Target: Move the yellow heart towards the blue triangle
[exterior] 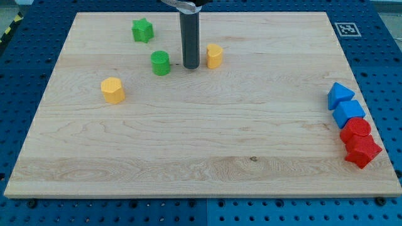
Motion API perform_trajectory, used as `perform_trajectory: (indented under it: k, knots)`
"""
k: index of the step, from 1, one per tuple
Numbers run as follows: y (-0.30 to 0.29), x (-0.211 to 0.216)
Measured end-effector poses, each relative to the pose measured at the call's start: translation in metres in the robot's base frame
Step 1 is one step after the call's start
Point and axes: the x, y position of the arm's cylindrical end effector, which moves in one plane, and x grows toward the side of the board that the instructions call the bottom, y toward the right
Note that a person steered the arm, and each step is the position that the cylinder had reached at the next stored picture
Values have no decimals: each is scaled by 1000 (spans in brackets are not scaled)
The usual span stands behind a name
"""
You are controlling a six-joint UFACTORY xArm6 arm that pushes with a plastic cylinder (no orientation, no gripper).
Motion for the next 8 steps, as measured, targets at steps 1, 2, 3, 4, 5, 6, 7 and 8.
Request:
perform_trajectory:
  k: [1,2,3,4,5,6,7,8]
  knots:
    - [14,0]
    - [38,0]
    - [34,0]
    - [17,-26]
    - [57,-26]
    - [84,-26]
    - [86,-29]
    - [97,-31]
